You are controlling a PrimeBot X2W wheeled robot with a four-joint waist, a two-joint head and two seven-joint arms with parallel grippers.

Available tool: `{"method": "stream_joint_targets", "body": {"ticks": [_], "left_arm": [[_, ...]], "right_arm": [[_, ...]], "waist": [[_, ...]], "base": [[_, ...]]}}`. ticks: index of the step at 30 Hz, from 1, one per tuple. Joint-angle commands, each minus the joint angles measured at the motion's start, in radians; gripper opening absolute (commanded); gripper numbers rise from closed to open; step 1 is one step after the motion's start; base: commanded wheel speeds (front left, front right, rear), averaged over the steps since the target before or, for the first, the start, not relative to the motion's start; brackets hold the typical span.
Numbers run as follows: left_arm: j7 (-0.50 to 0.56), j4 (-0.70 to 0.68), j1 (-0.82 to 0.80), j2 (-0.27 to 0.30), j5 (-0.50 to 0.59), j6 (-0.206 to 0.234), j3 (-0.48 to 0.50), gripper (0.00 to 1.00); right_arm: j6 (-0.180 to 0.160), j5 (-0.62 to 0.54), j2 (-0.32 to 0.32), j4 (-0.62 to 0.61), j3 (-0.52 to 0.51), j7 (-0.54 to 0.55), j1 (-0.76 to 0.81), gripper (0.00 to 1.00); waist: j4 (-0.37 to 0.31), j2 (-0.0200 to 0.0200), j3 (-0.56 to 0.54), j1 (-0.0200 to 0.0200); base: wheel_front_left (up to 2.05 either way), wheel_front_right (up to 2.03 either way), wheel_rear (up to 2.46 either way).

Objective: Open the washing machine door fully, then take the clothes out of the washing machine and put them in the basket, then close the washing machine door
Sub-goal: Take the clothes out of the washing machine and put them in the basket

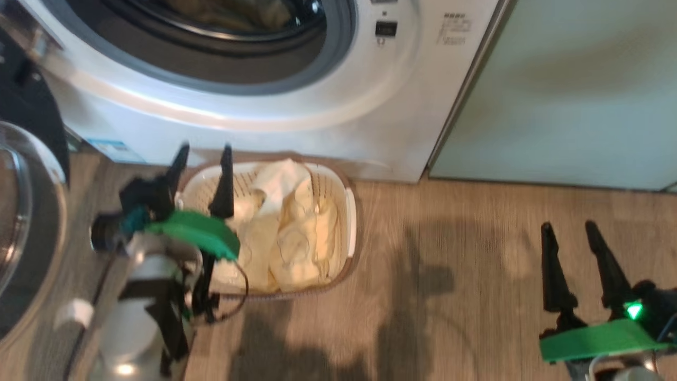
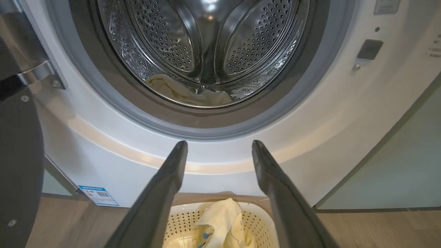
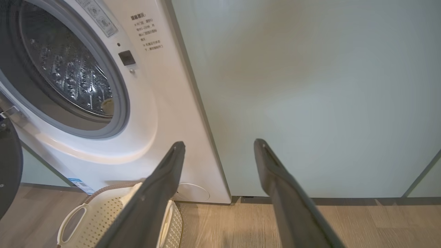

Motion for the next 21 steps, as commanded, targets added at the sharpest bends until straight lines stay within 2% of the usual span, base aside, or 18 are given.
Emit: {"method": "stream_joint_targets", "body": {"ticks": [1, 9, 21], "left_arm": [[0.003, -0.017, -0.056, 0.039, -0.005, -0.002, 0.045, 1.00], [0.044, 0.071, -0.286, 0.126, -0.011, -0.034, 0.059, 1.00], [0.199, 0.126, -0.568, 0.281, -0.003, -0.066, 0.069, 1.00]], "right_arm": [[-0.003, -0.005, -0.011, -0.035, 0.015, -0.005, -0.034, 1.00], [-0.003, 0.034, -0.011, -0.050, 0.010, -0.005, -0.113, 1.00], [-0.003, 0.107, -0.011, -0.048, 0.037, -0.005, -0.196, 1.00]], "waist": [[-0.015, 0.0000, 0.077, -0.0002], [-0.055, 0.0000, 0.241, -0.0002], [-0.121, 0.0000, 0.394, -0.0002]], "base": [[0.00, 0.00, 0.00], [0.00, 0.00, 0.00], [0.00, 0.00, 0.00]]}}
